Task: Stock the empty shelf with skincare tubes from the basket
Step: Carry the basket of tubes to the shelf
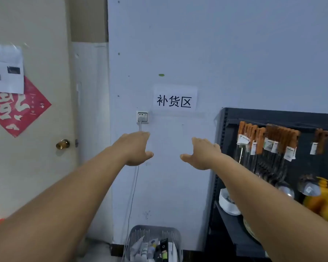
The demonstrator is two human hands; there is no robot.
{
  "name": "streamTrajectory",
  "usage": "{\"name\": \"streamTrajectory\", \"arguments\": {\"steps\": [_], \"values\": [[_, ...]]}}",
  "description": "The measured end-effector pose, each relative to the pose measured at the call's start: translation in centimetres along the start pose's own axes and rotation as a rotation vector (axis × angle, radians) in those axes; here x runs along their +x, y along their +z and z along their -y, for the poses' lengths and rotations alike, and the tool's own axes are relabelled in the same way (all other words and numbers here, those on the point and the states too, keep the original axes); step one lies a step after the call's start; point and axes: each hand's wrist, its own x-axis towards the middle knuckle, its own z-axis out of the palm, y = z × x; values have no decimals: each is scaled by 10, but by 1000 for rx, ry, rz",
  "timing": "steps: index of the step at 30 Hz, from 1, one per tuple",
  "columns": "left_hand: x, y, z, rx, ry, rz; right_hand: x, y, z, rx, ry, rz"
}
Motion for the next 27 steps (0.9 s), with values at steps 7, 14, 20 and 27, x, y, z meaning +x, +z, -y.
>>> {"name": "streamTrajectory", "arguments": {"steps": [7,14,20,27], "values": [[54,53,20,7,-26,70,58,49,-11,5,0,80],[134,108,30,7,-23,93,143,99,-35,-2,-24,88],[185,165,41,-18,-53,129,207,152,-47,12,-55,133],[221,244,69,-43,-82,215,256,229,-55,15,-43,210]]}}
